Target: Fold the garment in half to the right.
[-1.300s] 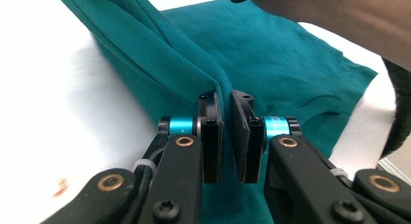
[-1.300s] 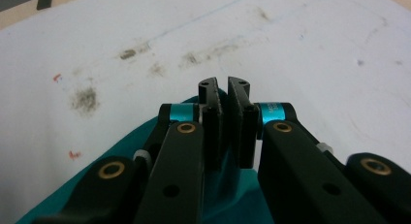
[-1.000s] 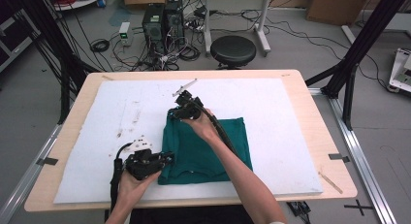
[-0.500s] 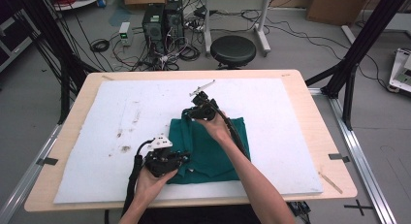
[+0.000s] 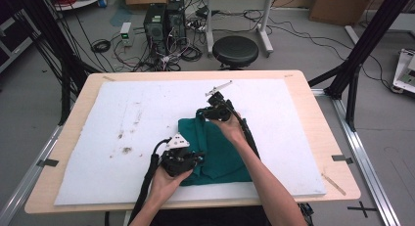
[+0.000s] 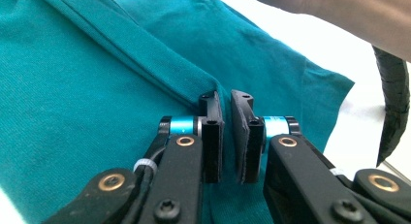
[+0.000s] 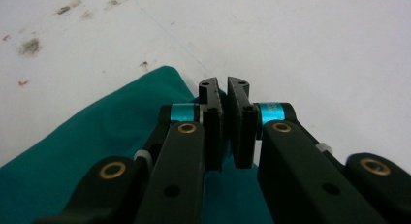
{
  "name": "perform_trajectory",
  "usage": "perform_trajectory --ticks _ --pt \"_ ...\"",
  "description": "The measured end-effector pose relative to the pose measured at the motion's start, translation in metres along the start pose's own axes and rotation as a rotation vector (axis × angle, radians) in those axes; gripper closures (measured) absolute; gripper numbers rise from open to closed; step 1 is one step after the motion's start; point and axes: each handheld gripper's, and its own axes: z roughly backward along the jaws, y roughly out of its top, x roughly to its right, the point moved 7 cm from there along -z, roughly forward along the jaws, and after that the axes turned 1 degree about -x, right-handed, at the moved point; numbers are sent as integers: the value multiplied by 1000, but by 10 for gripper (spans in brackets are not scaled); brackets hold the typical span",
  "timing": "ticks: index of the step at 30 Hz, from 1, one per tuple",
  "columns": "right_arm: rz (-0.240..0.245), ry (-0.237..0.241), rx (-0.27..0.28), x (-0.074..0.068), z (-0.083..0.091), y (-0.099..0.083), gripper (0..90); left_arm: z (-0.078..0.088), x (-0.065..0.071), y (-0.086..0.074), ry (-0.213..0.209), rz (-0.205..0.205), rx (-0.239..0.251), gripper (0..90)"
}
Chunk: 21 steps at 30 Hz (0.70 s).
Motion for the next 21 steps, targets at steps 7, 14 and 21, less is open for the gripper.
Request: perform_trajectory --ticks 7,14,21 --pt "-21 -19 -2 15 16 -13 861 -21 13 7 4 -21 -28 831" --pt "-41 -48 -4 29 28 -24 861 -38 26 17 -1 -28 -27 832" --pt "-63 -69 3 43 40 -34 861 -55 37 25 -14 -40 -32 833"
